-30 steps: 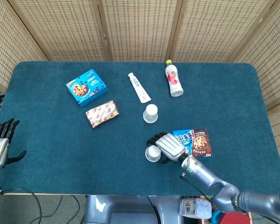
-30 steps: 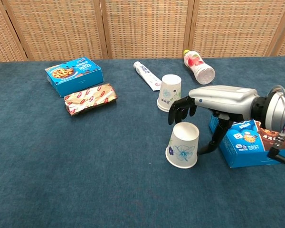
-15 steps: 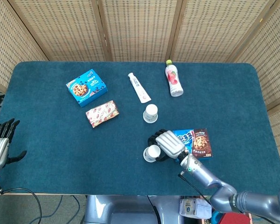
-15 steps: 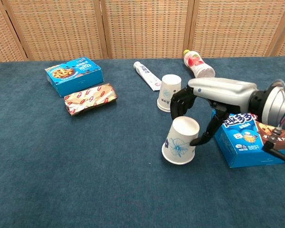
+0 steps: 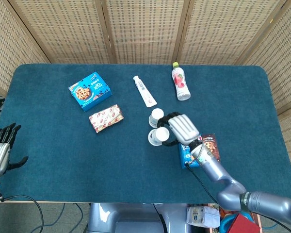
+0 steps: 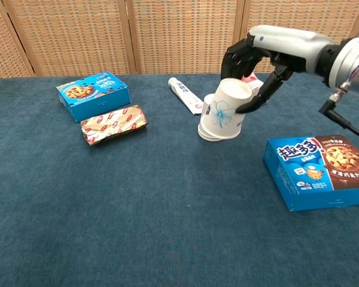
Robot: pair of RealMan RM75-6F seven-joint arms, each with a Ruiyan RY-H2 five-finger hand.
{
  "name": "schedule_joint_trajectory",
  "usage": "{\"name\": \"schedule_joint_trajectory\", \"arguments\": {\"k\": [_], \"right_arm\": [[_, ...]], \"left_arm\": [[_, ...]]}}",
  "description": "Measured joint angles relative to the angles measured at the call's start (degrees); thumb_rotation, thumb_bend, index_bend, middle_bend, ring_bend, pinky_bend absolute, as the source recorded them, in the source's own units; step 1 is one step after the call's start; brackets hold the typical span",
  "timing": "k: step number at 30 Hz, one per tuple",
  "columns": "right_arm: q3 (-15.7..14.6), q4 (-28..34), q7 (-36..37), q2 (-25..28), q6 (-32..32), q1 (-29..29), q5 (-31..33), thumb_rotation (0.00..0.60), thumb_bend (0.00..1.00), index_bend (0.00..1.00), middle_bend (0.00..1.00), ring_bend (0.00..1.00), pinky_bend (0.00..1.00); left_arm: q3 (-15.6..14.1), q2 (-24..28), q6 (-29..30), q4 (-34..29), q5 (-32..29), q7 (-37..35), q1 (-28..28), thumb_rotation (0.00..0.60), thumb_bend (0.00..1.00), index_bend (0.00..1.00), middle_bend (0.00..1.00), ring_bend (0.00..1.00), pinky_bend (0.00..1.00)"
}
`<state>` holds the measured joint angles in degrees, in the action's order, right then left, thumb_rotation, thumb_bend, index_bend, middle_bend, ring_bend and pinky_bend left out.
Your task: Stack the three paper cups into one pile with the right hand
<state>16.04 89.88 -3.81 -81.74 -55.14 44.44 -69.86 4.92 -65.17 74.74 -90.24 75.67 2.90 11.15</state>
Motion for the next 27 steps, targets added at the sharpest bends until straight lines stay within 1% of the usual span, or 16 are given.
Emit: {"name": "schedule_joint_trajectory", "arguments": {"k": [4, 8, 13, 20, 27], "right_arm": [[3.4, -2.7, -4.2, -1.2, 0.3, 1.9, 9.5, 0.600, 0.33, 0.50, 0.56, 0.39, 0.35], [5.6, -6.1, -7.1, -3.1, 0.2, 3.6, 15.3, 0.600, 0.33, 0.50, 0.56, 0.39, 0.35], [6.8, -8.1, -7.8, -4.6, 0.1, 4.6, 17.7, 0.600, 0.33, 0.50, 0.56, 0.39, 0.35], [7.4, -9.5, -8.0, -5.5, 0.4, 5.4, 20.1, 0.600, 0.34, 0.50, 0.56, 0.39, 0.35], [7.4, -11.3, -10.2, -7.0, 1.2, 7.1, 22.7, 0.600, 0.34, 0.50, 0.55, 0.39, 0.35]], "left_arm": [[0.1, -0.1, -0.6, 0.3, -0.6, 0.1, 0.2, 0.600, 0.26, 0.00, 0.00, 0.00, 0.00], [0.3, -0.2, -1.0, 0.5, -1.1, 0.0, 0.4, 0.600, 0.26, 0.00, 0.00, 0.00, 0.00], [0.3, -0.2, -1.3, 0.7, -1.3, -0.1, 0.5, 0.600, 0.26, 0.00, 0.00, 0.00, 0.00], [0.5, -0.3, -1.8, 1.1, -1.8, 0.0, 0.7, 0.600, 0.26, 0.00, 0.00, 0.00, 0.00], [0.7, -0.4, -2.0, 1.2, -2.3, 0.0, 0.9, 0.600, 0.26, 0.00, 0.00, 0.00, 0.00]]}}
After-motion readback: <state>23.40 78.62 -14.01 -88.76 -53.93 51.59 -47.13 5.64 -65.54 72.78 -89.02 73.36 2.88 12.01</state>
